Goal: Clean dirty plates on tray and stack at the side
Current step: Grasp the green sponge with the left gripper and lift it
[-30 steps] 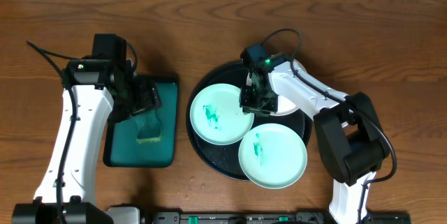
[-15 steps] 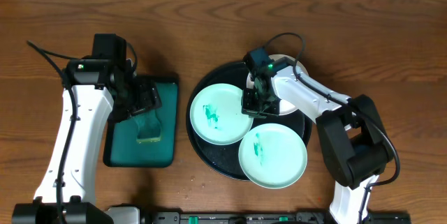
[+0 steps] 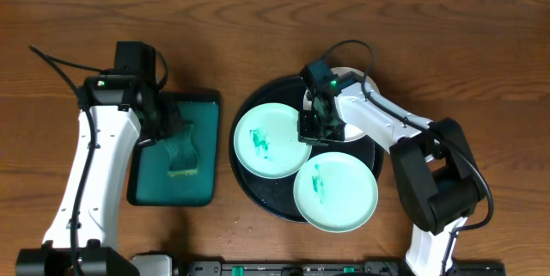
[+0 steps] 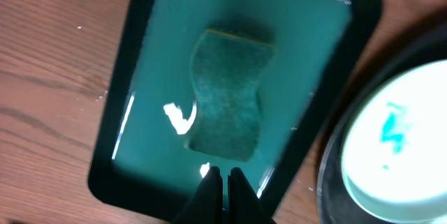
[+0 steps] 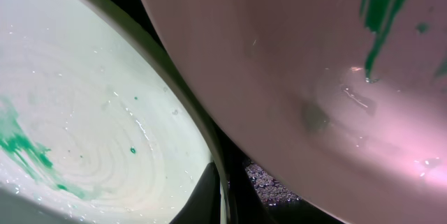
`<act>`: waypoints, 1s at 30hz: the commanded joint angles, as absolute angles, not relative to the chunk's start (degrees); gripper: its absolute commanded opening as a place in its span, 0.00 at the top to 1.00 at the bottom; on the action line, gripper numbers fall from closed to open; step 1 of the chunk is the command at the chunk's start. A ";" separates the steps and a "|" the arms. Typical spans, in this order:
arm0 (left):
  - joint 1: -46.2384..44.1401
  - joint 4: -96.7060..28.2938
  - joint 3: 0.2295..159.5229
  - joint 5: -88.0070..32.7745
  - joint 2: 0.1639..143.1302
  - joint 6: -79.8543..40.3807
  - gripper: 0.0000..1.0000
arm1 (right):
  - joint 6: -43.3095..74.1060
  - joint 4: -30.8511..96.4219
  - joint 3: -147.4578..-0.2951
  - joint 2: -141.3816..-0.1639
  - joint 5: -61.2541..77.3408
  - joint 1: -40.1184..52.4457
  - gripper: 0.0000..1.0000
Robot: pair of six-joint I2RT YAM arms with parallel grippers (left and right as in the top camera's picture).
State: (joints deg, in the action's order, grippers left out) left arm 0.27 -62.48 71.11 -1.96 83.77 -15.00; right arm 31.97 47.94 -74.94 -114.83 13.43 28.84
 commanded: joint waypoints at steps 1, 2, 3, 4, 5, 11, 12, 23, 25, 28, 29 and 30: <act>0.47 -60.82 67.96 1.85 85.23 -15.29 0.93 | 30.98 47.48 -71.59 -117.49 11.86 29.36 0.99; 0.47 -60.05 67.31 1.83 85.73 -15.29 0.92 | 30.98 47.31 -71.35 -117.49 11.86 29.36 0.99; 0.47 -59.18 66.61 1.78 86.24 -15.29 0.91 | 30.98 47.22 -71.20 -117.49 11.86 29.36 0.99; 0.47 -58.30 65.93 1.67 86.78 -15.29 0.87 | 30.98 47.09 -71.02 -117.49 11.86 29.36 0.99; 0.47 -57.49 65.21 1.52 87.39 -15.29 0.78 | 30.98 46.96 -70.85 -117.49 11.86 29.36 0.99; 0.47 -53.52 62.22 -1.74 92.31 -15.27 0.51 | 30.98 46.87 -70.52 -117.49 11.86 29.36 0.99; 0.47 -52.90 61.95 -1.98 93.27 -15.25 0.51 | 30.98 46.85 -70.52 -117.49 11.86 29.36 0.99; 0.47 -48.69 61.82 -6.94 104.62 -13.56 0.63 | 30.98 46.92 -70.52 -117.49 11.86 29.36 0.99; 0.47 -48.47 61.82 -6.90 104.88 -13.52 0.63 | 31.00 46.92 -70.52 -117.49 11.86 29.36 0.99; 0.47 -47.81 61.82 -6.87 104.88 -13.50 0.75 | 30.98 46.94 -70.52 -117.49 11.86 29.36 0.99; 0.47 -47.62 61.82 -6.87 104.88 -13.52 0.81 | 31.00 46.96 -70.52 -117.49 11.88 29.36 0.99; 0.47 -47.42 61.82 -6.87 104.88 -13.52 0.91 | 31.00 47.03 -70.52 -117.49 11.86 29.36 0.99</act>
